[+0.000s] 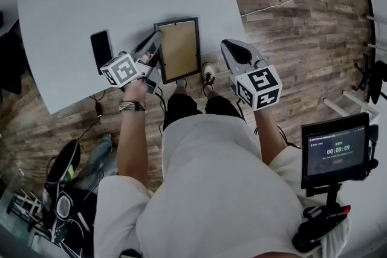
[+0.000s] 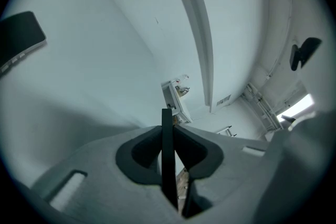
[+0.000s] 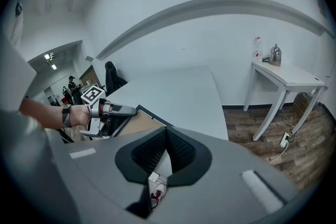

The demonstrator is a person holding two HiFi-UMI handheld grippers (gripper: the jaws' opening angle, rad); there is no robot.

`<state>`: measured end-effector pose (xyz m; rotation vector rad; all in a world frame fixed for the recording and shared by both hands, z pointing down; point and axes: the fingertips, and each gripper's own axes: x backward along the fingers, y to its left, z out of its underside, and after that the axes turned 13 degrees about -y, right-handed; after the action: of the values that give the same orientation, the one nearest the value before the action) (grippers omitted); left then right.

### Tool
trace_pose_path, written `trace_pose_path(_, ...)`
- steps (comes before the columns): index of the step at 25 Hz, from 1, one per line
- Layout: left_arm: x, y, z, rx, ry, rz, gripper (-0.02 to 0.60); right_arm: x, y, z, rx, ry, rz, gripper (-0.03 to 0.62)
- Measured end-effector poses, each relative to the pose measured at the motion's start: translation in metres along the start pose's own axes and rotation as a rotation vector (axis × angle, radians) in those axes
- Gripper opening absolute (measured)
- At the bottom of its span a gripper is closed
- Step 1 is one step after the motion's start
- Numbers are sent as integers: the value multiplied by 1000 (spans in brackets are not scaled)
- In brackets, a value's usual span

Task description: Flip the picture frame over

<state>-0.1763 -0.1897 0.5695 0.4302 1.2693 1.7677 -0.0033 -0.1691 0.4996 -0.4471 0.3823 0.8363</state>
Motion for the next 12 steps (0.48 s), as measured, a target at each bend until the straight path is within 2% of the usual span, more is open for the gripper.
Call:
trace_pose_path(7, -1, 24, 4, 28, 16, -41, 75, -2, 6, 5, 3, 16, -10, 3)
trace_pose_path(12, 0, 37, 11, 9, 52, -80, 78, 0, 6, 12, -1, 30, -8, 3)
